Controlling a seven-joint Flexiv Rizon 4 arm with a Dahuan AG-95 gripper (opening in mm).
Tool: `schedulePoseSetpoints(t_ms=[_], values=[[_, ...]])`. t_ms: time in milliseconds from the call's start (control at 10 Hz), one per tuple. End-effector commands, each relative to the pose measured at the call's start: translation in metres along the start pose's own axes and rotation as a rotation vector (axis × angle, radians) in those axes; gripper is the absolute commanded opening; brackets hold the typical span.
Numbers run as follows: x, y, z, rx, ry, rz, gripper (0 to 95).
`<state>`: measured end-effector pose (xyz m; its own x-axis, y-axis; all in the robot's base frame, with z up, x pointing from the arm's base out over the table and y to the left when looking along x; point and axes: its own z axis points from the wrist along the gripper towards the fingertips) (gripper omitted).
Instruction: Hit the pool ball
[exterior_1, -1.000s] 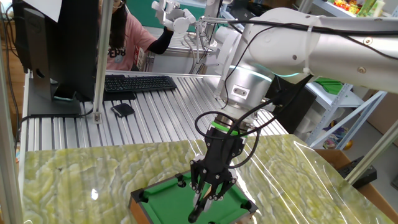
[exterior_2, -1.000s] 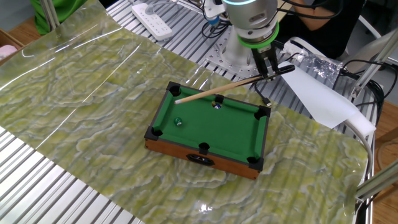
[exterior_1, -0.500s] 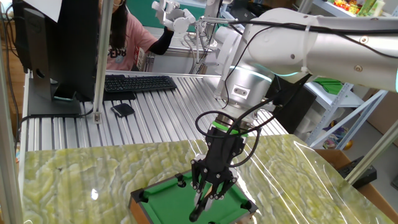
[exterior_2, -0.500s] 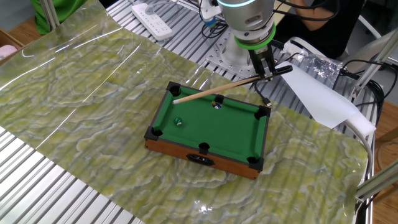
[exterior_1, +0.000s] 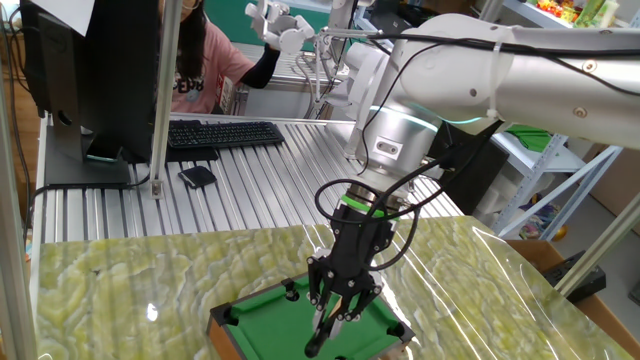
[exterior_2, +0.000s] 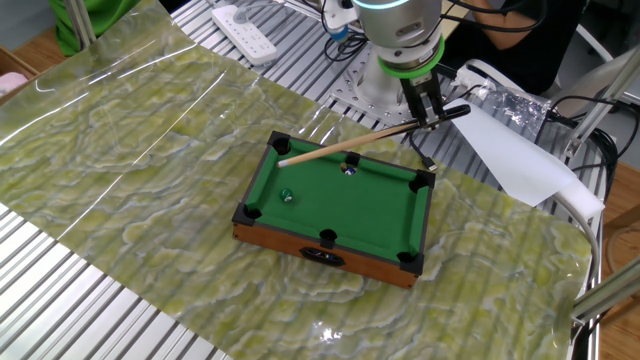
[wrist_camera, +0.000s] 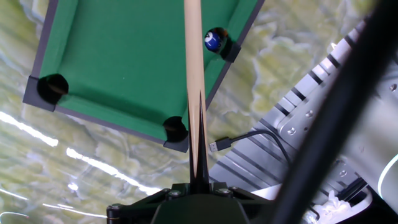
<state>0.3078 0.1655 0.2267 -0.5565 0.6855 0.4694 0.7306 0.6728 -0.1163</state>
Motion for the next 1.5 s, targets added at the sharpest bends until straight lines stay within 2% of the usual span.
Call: schedulePoseSetpoints(t_ms=[100,1100,1500], values=[[0.0,0.0005,-0.0003,0.001,0.006,-0.007,0.0],[0.0,0.0005,-0.0003,0.014,0.014,0.016,0.0],[0.0,0.0005,-0.0003,0.012,0.024,0.057,0.0]])
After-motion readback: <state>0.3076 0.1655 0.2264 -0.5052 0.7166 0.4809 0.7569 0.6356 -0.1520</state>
